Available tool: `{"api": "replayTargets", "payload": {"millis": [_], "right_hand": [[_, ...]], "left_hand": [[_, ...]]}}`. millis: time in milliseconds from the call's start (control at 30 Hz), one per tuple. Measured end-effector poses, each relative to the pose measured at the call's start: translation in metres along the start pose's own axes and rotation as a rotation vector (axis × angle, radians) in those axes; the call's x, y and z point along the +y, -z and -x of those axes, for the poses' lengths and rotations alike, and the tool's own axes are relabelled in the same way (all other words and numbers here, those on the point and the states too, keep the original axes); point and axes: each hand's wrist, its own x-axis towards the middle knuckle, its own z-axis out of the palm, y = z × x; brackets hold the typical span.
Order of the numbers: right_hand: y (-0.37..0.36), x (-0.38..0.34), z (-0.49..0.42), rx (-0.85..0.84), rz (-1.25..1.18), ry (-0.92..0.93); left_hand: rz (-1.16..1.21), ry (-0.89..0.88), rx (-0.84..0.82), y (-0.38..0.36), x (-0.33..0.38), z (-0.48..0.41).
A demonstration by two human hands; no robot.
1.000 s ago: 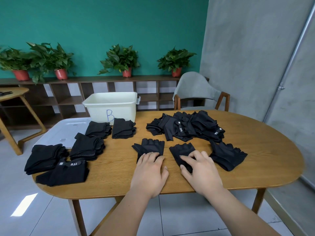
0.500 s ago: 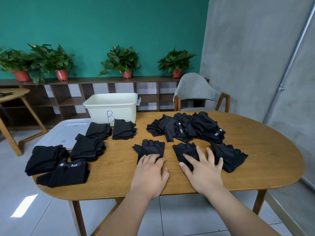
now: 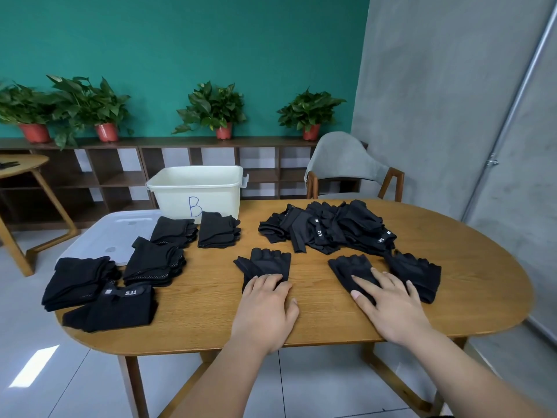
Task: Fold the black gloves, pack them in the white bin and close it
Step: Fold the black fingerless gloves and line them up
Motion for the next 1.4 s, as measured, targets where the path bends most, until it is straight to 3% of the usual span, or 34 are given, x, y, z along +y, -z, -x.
{"api": "replayTargets", "payload": {"millis": [200,400,567,733,833,1000,1100,1300,1367,1400], "right_hand": [[0.009,0.038,-0.007,0.101,0.126,-0.136],[0.024,0.007,-0.03,0.228,0.16,-0.05],[0.038,-0.004,-0.07,0.19,0.115,-0.113],[0.046,0.006,-0.104,0.018,0.115,-0.18],[0.049,0.011,-0.111,0.068,-0.024,-0.137],[0.073,-0.008,-0.1,0.457,-0.381,0.12],[0.097,-0.024,-0.088,0.569,-0.622,0.165],[0.127,-0.049,-0.058,0.426,-1.259,0.161],[0.112,-0.048,-0.045,0.313,-1.275,0.073],[0.098,-0.045,-0.04,0.24,-1.171,0.024]], "left_hand": [[-0.005,-0.011,0.001,0.0,-0.001,0.0],[0.002,-0.032,-0.008,-0.002,-0.003,-0.002],[0.005,-0.05,-0.02,-0.003,-0.003,-0.002],[0.014,-0.046,0.0,-0.004,-0.003,-0.005],[0.026,-0.043,0.007,-0.003,-0.003,-0.007],[0.043,-0.029,0.023,-0.003,-0.002,-0.009],[0.043,-0.025,0.026,-0.003,-0.001,-0.007],[0.032,-0.009,0.032,-0.002,0.0,-0.004],[0.025,-0.003,0.028,-0.002,0.0,-0.004],[0.022,0.0,0.031,-0.002,0.0,-0.004]]}}
